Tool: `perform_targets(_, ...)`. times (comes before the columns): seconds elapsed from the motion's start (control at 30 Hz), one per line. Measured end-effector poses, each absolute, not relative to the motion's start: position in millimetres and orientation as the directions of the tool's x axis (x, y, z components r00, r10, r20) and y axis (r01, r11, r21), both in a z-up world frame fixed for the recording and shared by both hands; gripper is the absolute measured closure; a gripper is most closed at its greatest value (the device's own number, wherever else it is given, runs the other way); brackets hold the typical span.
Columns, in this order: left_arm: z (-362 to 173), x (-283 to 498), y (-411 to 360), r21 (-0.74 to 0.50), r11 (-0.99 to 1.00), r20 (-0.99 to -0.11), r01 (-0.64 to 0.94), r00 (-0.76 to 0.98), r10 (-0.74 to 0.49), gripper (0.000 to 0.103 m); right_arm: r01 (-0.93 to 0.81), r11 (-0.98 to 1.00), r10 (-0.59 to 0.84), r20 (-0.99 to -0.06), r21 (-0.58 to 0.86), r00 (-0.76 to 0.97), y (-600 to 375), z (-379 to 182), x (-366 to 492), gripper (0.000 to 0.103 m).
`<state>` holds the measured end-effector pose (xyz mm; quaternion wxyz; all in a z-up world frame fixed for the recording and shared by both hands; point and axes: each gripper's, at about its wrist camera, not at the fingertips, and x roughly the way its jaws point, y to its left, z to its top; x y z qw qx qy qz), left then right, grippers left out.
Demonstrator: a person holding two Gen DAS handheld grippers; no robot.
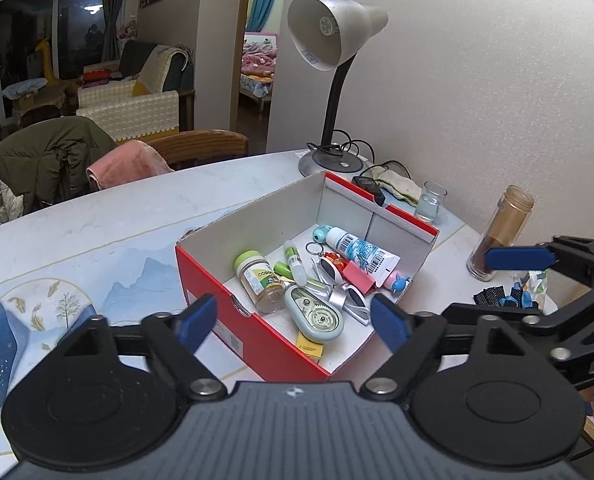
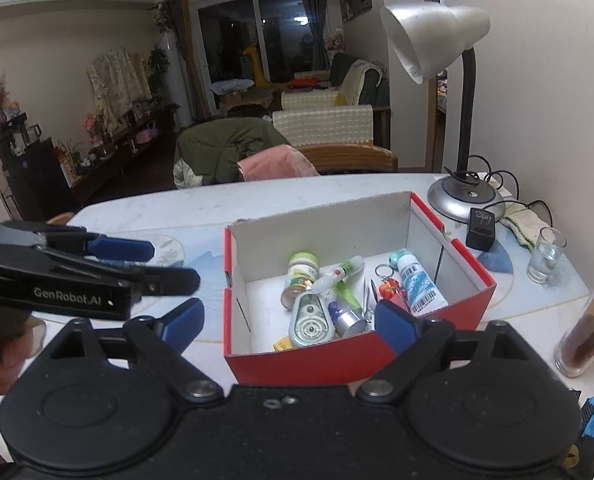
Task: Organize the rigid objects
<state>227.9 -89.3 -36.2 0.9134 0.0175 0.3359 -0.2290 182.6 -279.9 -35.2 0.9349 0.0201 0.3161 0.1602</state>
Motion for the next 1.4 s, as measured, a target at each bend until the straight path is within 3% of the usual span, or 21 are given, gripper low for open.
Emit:
perform_targets(0.1,-35,225,-90,-0.115,0.896,-0.622,0.428,0.673,-0.401,0.012,-0.278,0.951,0.305,-0.561,0.137,0.769,-281,-31,175,0.0)
perform_targets(0.17,-35,222,-89,-0.119,0.896,-0.611,0.428,0.68,-0.406,0.0,-0.263,0.955,0.294,-0.551,0.137,0.781,-282,-29,170,0.0)
perform_targets(1.4,-39,203,-92,-0.112,0.899,-0.596,0.424,0.695,-0.402,0.0,-0.185,0.967,0.251,-0.536,0.174,0.806,-286,-38,147,0.0)
